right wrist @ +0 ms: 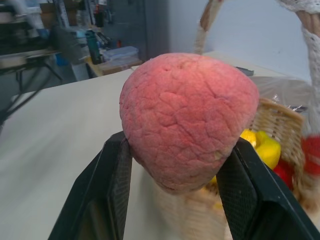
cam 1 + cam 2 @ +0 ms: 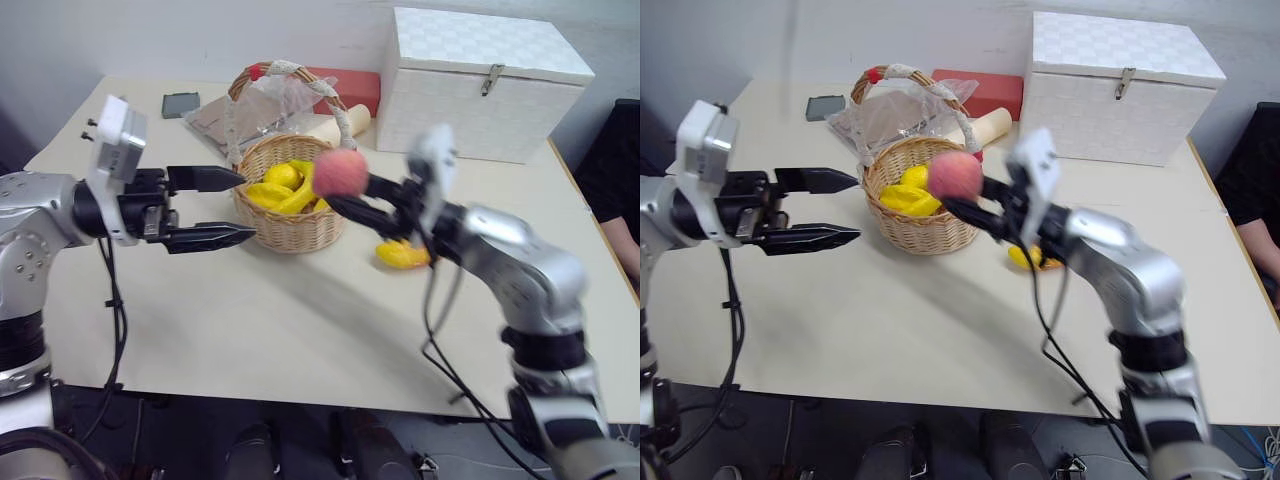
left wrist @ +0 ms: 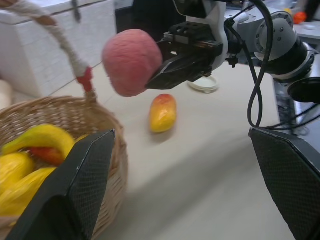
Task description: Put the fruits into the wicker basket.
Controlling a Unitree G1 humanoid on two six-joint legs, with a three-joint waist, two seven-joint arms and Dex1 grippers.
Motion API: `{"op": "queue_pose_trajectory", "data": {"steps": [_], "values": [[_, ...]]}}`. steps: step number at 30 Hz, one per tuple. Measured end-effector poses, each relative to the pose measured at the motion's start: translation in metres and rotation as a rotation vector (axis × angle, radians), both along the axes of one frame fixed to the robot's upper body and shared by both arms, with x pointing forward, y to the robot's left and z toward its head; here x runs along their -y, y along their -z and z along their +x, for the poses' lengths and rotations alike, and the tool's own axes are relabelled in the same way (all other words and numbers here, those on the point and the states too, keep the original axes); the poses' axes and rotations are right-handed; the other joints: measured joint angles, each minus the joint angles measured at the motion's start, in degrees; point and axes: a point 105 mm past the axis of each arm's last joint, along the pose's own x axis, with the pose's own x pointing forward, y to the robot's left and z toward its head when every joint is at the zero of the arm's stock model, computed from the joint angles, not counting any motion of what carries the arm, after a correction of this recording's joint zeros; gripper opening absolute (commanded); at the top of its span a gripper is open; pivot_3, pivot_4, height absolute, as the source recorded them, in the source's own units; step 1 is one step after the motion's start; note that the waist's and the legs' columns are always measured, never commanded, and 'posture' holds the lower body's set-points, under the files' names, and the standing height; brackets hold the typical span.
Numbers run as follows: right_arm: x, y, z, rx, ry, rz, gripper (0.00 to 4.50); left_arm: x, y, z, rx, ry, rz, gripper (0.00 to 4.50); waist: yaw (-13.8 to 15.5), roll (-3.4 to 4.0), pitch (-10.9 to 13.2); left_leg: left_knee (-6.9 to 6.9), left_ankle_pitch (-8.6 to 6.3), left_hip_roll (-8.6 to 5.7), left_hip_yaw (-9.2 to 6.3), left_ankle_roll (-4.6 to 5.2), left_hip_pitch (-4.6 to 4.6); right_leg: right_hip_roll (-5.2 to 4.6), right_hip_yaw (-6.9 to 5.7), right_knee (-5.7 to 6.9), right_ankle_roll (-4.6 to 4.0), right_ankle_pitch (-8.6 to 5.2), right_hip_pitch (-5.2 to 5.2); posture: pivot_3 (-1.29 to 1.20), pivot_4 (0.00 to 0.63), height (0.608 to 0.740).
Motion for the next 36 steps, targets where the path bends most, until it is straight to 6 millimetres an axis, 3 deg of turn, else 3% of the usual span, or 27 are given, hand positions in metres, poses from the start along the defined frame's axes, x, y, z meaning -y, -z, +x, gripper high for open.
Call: {"op": "queue_pose_trajectory", "data": {"steps": [2,7,8,12,15,16,18,21,24,28,36], "values": [[-0.017,0.008,0.020,-0.030,0.028,-0.029,2.02,-0.002,-0.005,-0.001,0.023,-0.017,-0.005,4.50,0.12,0.00,0.00,0.01,-0.03,-0.01,0.05,0.05,-0.08,-0.03,0.01,-0.10,0.01,0.00,-0.02,0.00,0.150,0.740],[-0.026,0.027,0.042,-0.069,0.079,-0.089,3.62,0.001,-0.008,-0.003,0.036,-0.020,-0.015,4.50,0.74,0.00,0.00,-0.03,-0.10,0.00,0.06,0.07,-0.17,-0.05,-0.01,-0.25,0.01,0.00,-0.05,0.00,0.150,0.740],[-0.026,0.027,0.040,-0.069,0.061,-0.082,3.95,0.002,-0.008,-0.005,0.038,-0.013,-0.014,4.50,0.74,0.00,0.00,-0.04,-0.11,0.01,0.06,0.06,-0.19,-0.05,-0.01,-0.27,0.01,0.00,-0.06,0.00,0.150,0.740],[-0.017,-0.006,0.007,0.003,-0.077,0.025,3.95,0.009,-0.008,-0.008,0.042,0.019,-0.017,4.50,0.76,0.01,0.00,-0.08,-0.13,0.05,0.04,0.03,-0.21,-0.04,-0.06,-0.23,0.02,0.00,-0.06,0.00,0.150,0.740],[0.021,-0.028,-0.021,0.070,-0.121,0.045,3.95,0.014,-0.004,-0.007,0.029,0.036,-0.013,4.50,1.30,0.01,0.00,-0.06,-0.15,0.04,-0.04,0.06,-0.17,-0.06,-0.17,-0.41,0.02,0.00,0.08,0.00,0.150,0.740],[0.045,-0.027,-0.029,0.088,-0.100,-0.021,3.95,0.017,-0.003,-0.006,0.026,0.047,-0.012,4.50,1.52,0.01,0.00,-0.05,-0.20,0.02,-0.05,0.14,-0.12,-0.08,-0.18,-0.50,0.02,0.00,0.18,0.00,0.150,0.740],[0.076,-0.012,-0.031,0.102,-0.035,-0.168,3.95,0.020,-0.004,-0.006,0.026,0.060,-0.016,4.50,1.55,-0.01,-0.01,-0.04,-0.28,-0.01,-0.03,0.28,-0.08,-0.08,-0.16,-0.56,0.06,0.02,0.23,0.00,0.150,0.740],[0.122,0.043,-0.027,0.129,0.045,-0.566,3.95,0.023,-0.003,-0.006,0.027,0.078,-0.012,4.50,1.42,-0.01,-0.01,-0.05,-0.31,-0.09,0.01,0.40,-0.01,-0.06,-0.07,-0.59,0.11,0.05,0.26,0.00,0.150,0.740],[0.149,0.081,-0.021,0.214,0.006,-0.870,3.95,0.031,-0.005,-0.006,0.036,0.114,-0.012,4.50,0.26,0.02,0.02,-0.03,-0.24,-0.10,0.17,0.42,0.01,-0.02,0.12,-0.45,0.19,0.10,0.17,0.00,0.150,0.740],[0.158,0.095,-0.008,0.325,-0.047,-1.037,3.95,0.035,-0.007,-0.006,0.045,0.131,-0.010,4.50,-0.93,0.03,0.03,-0.01,-0.06,-0.03,0.16,0.12,0.17,0.03,0.13,-0.19,0.17,0.09,0.17,0.00,0.150,0.740],[0.141,0.109,0.016,0.383,-0.050,-1.023,3.95,0.036,-0.010,-0.006,0.059,0.136,-0.009,4.50,-0.71,0.05,0.04,0.03,0.04,-0.02,0.14,-0.04,0.25,0.02,0.13,-0.06,0.12,0.06,0.21,0.00,0.150,0.740]]}}
